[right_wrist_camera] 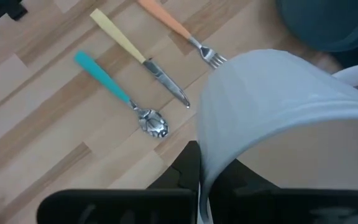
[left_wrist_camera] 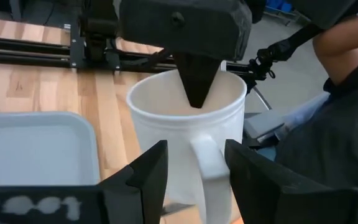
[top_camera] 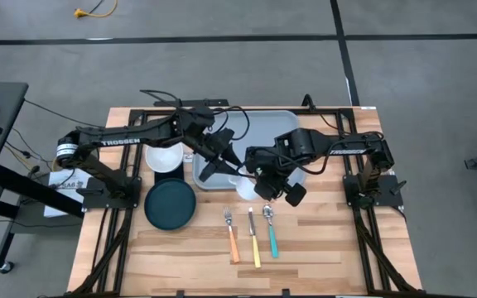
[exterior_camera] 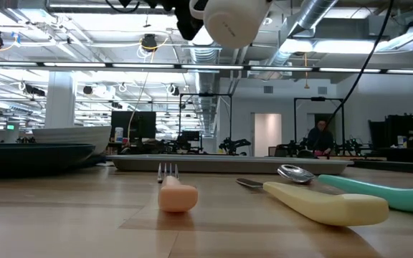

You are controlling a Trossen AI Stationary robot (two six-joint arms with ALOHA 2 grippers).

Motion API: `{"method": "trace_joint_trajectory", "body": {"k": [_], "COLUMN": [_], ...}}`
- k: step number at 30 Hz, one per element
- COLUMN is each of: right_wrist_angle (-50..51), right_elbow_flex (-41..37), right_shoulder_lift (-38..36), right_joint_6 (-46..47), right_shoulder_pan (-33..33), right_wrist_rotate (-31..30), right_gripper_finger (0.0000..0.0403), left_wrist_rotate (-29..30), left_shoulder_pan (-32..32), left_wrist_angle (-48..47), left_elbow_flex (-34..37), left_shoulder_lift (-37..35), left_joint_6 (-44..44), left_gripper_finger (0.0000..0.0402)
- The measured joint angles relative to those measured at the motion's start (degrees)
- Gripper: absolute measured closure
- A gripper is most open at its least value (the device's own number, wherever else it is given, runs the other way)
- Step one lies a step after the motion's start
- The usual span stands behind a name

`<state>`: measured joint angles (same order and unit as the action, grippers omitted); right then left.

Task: Set up tray
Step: Put the white mug on the top left of the blue tray

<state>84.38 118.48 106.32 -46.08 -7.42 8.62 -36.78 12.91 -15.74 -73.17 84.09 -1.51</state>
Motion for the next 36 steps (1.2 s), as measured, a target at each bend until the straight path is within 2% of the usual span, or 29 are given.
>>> {"method": "trace_joint_trajectory", "body": {"k": [8, 17, 27, 36], "right_wrist_angle": [0.0, 0.2, -0.1, -1.3], "right_elbow_flex": [0.0, 0.0, 0.0, 0.0], "right_shoulder_lift": [0.0, 0.0, 0.0, 0.0], "right_joint_6": [0.2, 1.3, 2.7, 7.1], "right_shoulder_pan": [0.0, 0.0, 0.0, 0.0], "right_wrist_rotate": [-0.2, -1.4, -2.6, -2.6], "right_gripper_finger": [0.0403, 0.0403, 0.0396, 0.0338], "left_wrist_rotate": [1.4, 3.2, 5.5, 7.7], "left_shoulder_pan": [-0.6, -0.6, -0.9, -1.3], "left_wrist_angle": [-0.9, -1.5, -2.0, -3.6], "left_elbow_flex": [0.0, 0.0, 0.0, 0.0], "left_shoulder_lift": [1.3, 1.4, 1.4, 1.4], "left_joint_6": [1.8, 6.5, 7.5, 8.6], "left_gripper_finger": [0.0277, 0.0372, 0.0365, 0.0374]}}
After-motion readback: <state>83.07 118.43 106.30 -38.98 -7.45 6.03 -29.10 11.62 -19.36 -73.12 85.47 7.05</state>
